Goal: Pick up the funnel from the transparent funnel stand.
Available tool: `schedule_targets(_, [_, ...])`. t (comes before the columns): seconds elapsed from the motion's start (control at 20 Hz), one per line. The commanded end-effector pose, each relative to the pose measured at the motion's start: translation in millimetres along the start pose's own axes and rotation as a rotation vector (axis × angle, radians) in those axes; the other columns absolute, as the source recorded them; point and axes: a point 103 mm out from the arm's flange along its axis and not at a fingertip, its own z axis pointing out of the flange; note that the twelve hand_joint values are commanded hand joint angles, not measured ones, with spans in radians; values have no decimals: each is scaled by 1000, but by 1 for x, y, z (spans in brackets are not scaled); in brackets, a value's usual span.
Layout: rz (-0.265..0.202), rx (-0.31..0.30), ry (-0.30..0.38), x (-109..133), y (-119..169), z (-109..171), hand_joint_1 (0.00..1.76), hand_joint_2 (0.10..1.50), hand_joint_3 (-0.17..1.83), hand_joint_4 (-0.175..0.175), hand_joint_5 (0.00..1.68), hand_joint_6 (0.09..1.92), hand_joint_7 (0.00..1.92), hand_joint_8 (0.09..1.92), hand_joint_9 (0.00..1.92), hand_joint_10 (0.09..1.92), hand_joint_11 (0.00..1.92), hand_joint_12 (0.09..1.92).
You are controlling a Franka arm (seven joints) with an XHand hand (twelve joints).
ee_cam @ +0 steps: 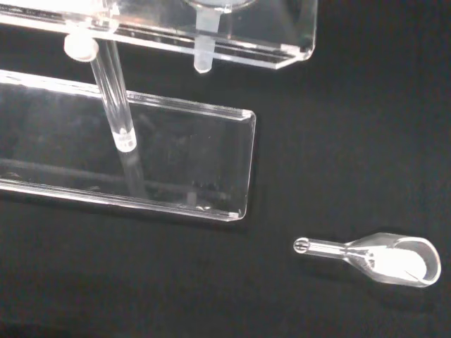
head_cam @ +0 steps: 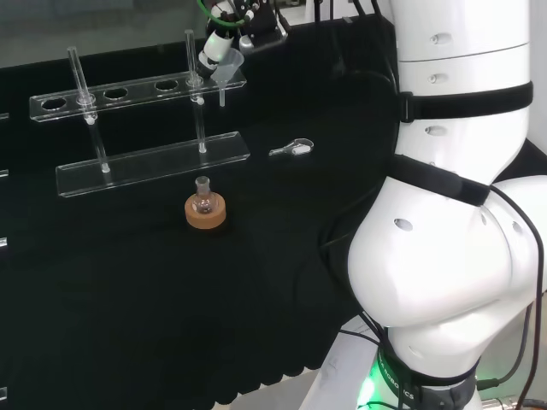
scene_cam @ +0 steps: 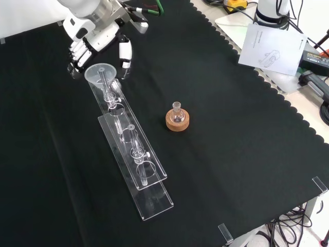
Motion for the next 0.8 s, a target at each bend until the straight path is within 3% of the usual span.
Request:
schedule_targets(0.05, [-4, 27, 5, 0, 6, 7, 551, 753, 215, -30, 123, 87, 0, 310, 102, 825, 120, 1515])
schedule_targets(0.35, [-12, 44, -3, 6, 11, 10, 542, 749, 220, -28, 89, 87, 0, 286, 88, 837, 120, 1517])
schedule_targets(0.4, [-20, 41, 23, -13, 10, 11, 541, 749, 221, -27, 84, 87, 0, 284, 89, 838, 120, 1517])
schedule_targets(0.5, [-16, 45, 14, -20, 10, 12, 540, 748, 222, -27, 79, 87, 0, 283, 102, 846, 121, 1518])
schedule_targets(0.7, [-6, 57, -9, -2, 14, 13, 539, 747, 225, -27, 76, 87, 0, 298, 137, 853, 128, 1519])
schedule_targets(0.8, [-13, 54, 1, -19, 13, 15, 542, 748, 230, -31, 91, 87, 0, 344, 161, 843, 135, 1517])
